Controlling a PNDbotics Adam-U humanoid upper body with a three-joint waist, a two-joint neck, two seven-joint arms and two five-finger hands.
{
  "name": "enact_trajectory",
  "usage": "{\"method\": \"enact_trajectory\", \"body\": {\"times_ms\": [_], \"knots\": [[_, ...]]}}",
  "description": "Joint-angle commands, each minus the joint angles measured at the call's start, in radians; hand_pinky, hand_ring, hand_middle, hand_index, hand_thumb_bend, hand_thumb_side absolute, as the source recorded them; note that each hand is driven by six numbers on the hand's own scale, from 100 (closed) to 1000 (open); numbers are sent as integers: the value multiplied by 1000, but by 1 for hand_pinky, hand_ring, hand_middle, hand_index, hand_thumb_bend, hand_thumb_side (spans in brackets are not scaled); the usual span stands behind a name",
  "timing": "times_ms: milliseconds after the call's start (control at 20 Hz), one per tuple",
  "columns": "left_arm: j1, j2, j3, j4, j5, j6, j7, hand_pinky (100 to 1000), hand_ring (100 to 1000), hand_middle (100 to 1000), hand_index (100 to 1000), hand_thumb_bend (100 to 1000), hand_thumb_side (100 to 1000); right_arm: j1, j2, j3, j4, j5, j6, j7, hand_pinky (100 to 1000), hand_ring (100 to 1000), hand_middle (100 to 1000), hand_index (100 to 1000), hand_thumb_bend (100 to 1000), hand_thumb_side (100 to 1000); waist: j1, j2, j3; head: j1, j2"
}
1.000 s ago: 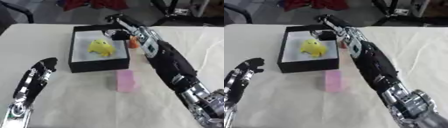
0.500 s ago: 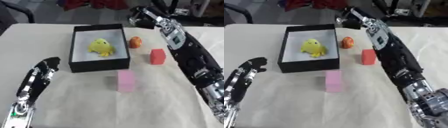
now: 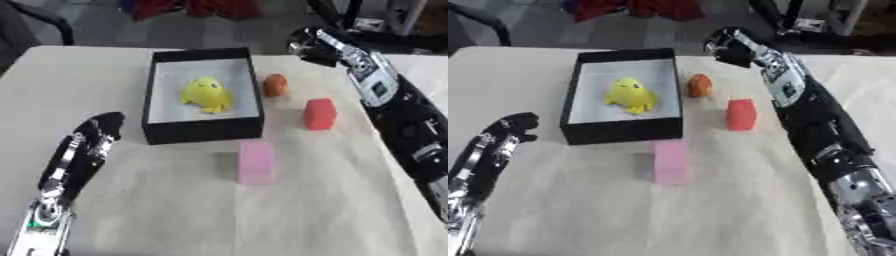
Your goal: Pick up objects on the table and place them in the box.
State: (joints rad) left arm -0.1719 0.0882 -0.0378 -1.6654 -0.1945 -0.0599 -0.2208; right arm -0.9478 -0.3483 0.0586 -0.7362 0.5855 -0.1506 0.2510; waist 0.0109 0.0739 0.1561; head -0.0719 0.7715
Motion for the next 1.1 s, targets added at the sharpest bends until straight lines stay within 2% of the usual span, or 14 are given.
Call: {"method": "enact_trajectory", "body": {"times_ms": [50, 350, 800, 1100], "knots": [[-9, 20, 6, -20, -5, -2, 3, 795, 839, 764, 817, 224, 740, -16, -31, -12, 12, 8, 0, -9, 825, 734, 737, 887, 149, 830, -6, -6, 2, 4, -2], [-11, 18, 4, -21, -5, -3, 1, 795, 838, 764, 817, 224, 740, -5, -18, -14, 69, 47, 1, -10, 830, 740, 740, 875, 155, 823, -5, -5, 6, 0, -2], [-15, 15, 3, -22, -4, -3, -2, 794, 839, 764, 817, 227, 740, 9, 26, 0, 118, 175, -35, -9, 841, 755, 757, 873, 156, 777, 0, 0, 13, -11, -2], [-16, 13, 3, -23, -5, -5, -4, 794, 839, 765, 818, 231, 740, 9, 45, -3, 136, 237, -39, -25, 844, 757, 759, 869, 140, 753, 1, 2, 15, -24, -2]]}}
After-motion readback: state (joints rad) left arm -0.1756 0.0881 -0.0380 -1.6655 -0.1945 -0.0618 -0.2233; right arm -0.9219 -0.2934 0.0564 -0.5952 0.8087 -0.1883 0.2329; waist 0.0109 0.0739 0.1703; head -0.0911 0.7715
